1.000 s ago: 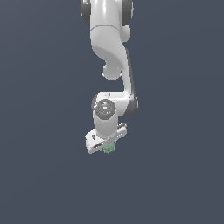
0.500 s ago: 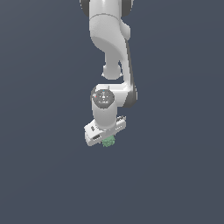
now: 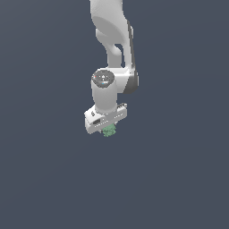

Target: Pick up the object and move it to a goal position.

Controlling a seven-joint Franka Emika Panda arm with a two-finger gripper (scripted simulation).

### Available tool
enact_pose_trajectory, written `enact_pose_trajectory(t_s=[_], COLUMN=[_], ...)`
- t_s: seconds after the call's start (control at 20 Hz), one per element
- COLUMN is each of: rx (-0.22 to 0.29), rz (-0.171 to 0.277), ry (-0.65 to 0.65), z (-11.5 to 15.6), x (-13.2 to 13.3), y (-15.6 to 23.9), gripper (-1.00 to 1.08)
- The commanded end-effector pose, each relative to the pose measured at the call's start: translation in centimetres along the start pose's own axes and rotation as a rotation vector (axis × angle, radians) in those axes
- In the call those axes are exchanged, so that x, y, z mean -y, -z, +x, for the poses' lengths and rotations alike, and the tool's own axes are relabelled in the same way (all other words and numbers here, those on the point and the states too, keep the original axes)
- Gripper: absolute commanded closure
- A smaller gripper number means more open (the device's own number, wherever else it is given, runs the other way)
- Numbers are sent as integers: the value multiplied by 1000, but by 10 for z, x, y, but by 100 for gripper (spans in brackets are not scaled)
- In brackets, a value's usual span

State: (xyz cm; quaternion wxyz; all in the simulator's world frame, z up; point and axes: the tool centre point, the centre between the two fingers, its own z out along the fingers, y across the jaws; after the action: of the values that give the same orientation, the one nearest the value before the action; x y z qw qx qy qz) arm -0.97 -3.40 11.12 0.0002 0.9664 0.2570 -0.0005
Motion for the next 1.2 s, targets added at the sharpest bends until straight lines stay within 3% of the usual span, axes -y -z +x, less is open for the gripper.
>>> enact_pose_trajectory(t_s=[0.0, 0.65, 1.15], rx=[0, -1, -1], rz=[-1, 0, 0], ry=[0, 0, 0], z=[-16, -92, -124], x=[6, 35, 47], y=[13, 77, 106], gripper=[108, 108, 108])
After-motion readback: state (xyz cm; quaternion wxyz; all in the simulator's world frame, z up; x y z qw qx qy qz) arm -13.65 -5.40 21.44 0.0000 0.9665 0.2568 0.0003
